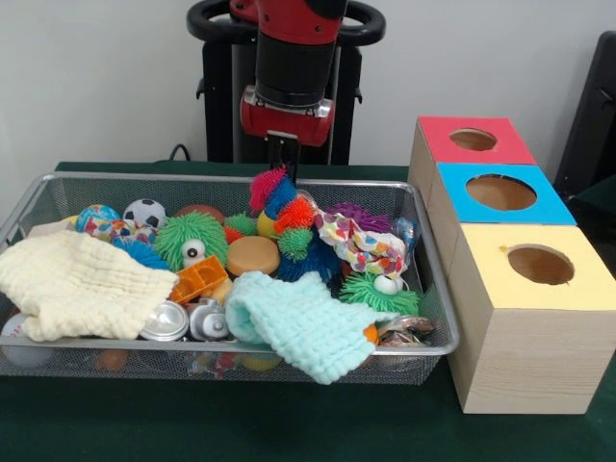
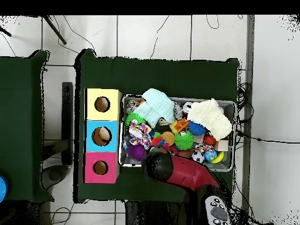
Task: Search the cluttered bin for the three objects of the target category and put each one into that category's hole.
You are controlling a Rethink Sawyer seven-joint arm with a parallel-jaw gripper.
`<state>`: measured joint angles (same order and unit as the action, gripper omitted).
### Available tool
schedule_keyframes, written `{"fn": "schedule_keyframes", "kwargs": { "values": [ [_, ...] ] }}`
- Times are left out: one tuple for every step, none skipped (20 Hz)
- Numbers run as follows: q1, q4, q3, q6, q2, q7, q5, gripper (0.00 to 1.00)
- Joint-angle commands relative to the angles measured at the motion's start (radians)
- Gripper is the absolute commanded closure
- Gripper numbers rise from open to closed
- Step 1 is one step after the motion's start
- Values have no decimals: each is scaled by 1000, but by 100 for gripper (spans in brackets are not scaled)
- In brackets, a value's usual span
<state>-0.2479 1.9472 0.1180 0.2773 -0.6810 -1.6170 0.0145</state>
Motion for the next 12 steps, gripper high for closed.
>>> {"fn": "schedule_keyframes", "kwargs": {
  "values": [
    [14,31,-30,70,-26,-183,-36,100],
    [12,33,-31,71,-26,-182,-38,100],
    [16,38,-31,66,-27,-183,-36,100],
    [15,39,-33,66,-28,-181,-37,100],
    [18,37,-32,67,-26,-182,-38,100],
    [17,37,-33,68,-26,-182,-39,100],
    [17,37,-33,69,-26,-182,-41,100],
    [16,37,-34,70,-27,-180,-40,100],
    [13,41,-36,70,-28,-182,-43,100],
    [11,46,-38,69,-28,-184,-45,100],
    [8,48,-40,64,-31,-181,-44,100],
    [6,51,-40,58,-32,-180,-43,100]
  ]
}}
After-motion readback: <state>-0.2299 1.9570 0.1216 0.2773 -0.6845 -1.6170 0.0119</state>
